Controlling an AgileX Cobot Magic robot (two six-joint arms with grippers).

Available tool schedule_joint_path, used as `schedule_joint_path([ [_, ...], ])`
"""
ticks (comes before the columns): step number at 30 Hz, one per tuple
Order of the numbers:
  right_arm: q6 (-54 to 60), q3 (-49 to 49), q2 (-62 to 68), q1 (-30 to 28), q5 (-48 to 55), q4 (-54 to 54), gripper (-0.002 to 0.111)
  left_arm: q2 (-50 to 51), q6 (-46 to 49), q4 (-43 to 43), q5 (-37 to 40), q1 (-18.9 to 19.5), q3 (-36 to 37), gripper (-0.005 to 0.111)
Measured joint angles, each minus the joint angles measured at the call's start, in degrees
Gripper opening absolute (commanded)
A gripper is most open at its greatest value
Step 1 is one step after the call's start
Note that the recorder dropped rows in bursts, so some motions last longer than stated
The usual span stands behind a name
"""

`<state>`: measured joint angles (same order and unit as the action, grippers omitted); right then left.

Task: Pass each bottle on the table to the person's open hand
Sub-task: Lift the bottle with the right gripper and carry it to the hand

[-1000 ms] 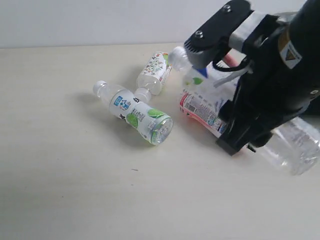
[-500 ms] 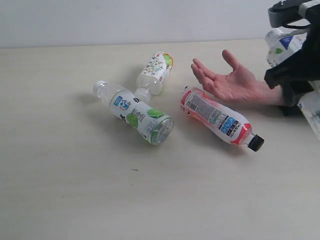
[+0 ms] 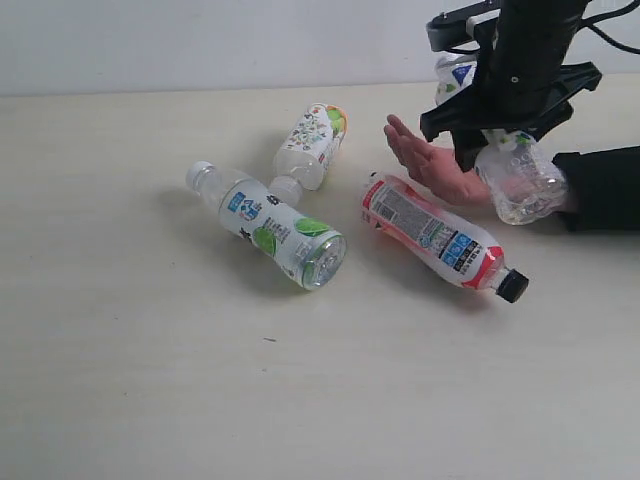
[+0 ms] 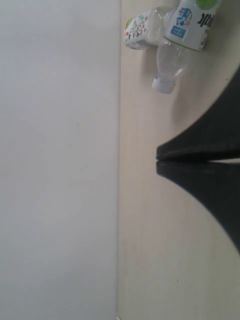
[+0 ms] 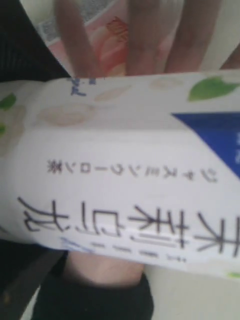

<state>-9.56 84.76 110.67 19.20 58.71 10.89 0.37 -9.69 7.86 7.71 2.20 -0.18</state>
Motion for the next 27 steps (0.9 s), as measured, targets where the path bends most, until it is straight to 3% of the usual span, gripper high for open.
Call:
schedule_joint_path([
  [8,2.1,1.8,3.5,0.0,-5.0,1.1,0.000,0.0,0.0,0.0,0.0,0.0,0.0,0.000],
  [27,2.7,1.8,5.4,0.0,-5.8,1.3,0.000,0.0,0.0,0.0,0.0,0.0,0.0,0.000],
])
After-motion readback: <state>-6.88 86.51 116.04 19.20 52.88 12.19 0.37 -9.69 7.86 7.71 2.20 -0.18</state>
